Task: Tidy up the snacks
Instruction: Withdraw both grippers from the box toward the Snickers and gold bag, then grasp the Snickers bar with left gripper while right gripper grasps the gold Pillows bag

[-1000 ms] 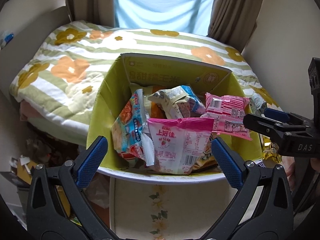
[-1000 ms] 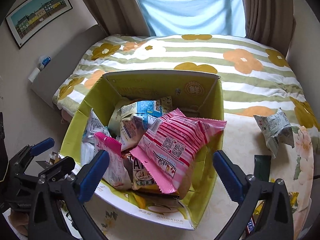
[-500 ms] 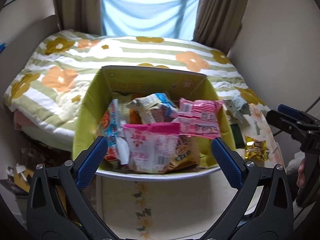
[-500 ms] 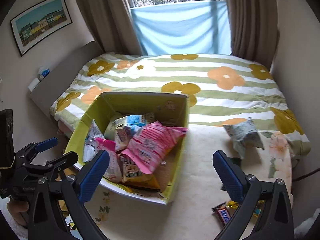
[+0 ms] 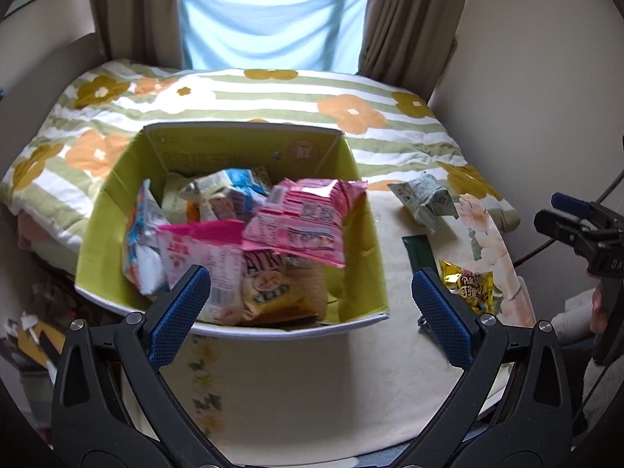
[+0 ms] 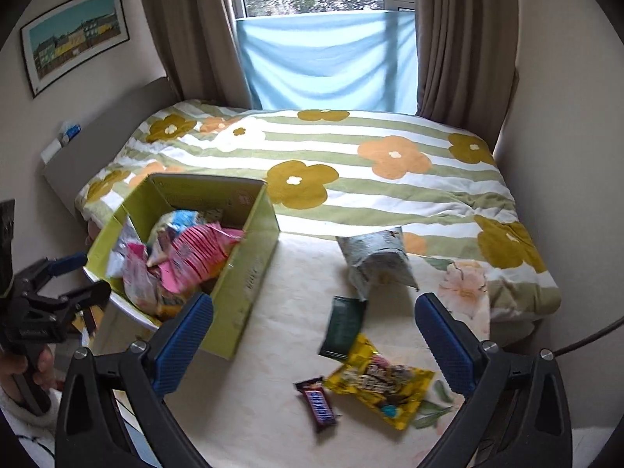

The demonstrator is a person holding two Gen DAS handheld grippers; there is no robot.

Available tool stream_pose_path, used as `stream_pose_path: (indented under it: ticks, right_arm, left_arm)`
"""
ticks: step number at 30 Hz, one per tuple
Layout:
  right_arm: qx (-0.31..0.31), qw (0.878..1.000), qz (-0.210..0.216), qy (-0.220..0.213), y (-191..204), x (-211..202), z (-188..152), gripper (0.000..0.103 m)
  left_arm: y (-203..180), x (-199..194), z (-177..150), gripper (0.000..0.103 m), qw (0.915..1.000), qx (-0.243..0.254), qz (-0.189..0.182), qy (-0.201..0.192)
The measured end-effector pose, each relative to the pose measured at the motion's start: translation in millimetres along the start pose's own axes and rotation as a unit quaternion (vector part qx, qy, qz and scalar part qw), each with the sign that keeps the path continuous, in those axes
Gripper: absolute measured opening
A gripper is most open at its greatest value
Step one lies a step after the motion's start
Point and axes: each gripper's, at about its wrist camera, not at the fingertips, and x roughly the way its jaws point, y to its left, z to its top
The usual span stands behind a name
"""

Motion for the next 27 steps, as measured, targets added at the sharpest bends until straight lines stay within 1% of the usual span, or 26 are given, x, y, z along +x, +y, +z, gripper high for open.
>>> stream_pose_path:
  ticks: [3, 6, 11, 13, 15, 18, 20, 21, 22, 25, 27]
  right_arm:
    - [-0.010, 0.999, 0.026, 0.016, -25.2, 9.8, -11.5, 0.103]
    - [-0.041, 0.998, 0.047, 0.029, -49.2, 20.8, -24.9, 0.103]
    - [-0.087, 0.991, 0.087, 0.057, -74.7, 43.4, -44.1, 0.103]
    - [-0.109, 0.986, 0.104, 0.071, -80.8, 54.5, -51.6, 0.103]
    - [-0.127, 0.982, 0.112, 0.080, -86.6, 64.8, -57.3, 0.103]
    - [-0.148, 0.976, 0.128, 0.095, -92.8, 78.5, -64.9, 0.103]
    - [-0.177, 0.970, 0.130, 0.102, -93.1, 86.1, -73.2, 0.103]
    - [-0.190, 0.968, 0.127, 0.106, -92.7, 89.6, -77.5, 0.103]
    - [-0.205, 0.964, 0.125, 0.112, -92.5, 93.5, -83.0, 0.103]
    - [-0.223, 0.959, 0.132, 0.119, -96.3, 100.8, -95.7, 0.103]
    - [-0.230, 0.956, 0.136, 0.123, -99.3, 105.1, -101.9, 0.103]
  left_arm:
    - [-22.7, 6.5, -8.8, 0.103, 0.9998, -0.019, 0.005, 0.006]
    - [-45.3, 14.7, -18.4, 0.103, 0.9992, -0.032, 0.021, 0.011]
    - [-78.4, 44.4, -41.8, 0.103, 0.9960, -0.074, 0.030, 0.041]
    - [-93.2, 63.1, -56.1, 0.103, 0.9933, -0.092, 0.033, 0.061]
    - [-105.9, 81.3, -71.4, 0.103, 0.9900, -0.113, 0.033, 0.078]
    - [-122.9, 105.4, -91.1, 0.102, 0.9850, -0.137, 0.023, 0.102]
    - [-132.0, 119.1, -100.9, 0.102, 0.9827, -0.143, 0.017, 0.117]
    - [-137.8, 127.6, -106.6, 0.101, 0.9814, -0.145, 0.015, 0.125]
    - [-141.3, 133.6, -110.5, 0.098, 0.9808, -0.146, 0.014, 0.129]
    - [-149.2, 153.3, -118.1, 0.089, 0.9775, -0.152, 0.012, 0.146]
    - [-152.4, 164.9, -121.4, 0.085, 0.9758, -0.158, 0.014, 0.151]
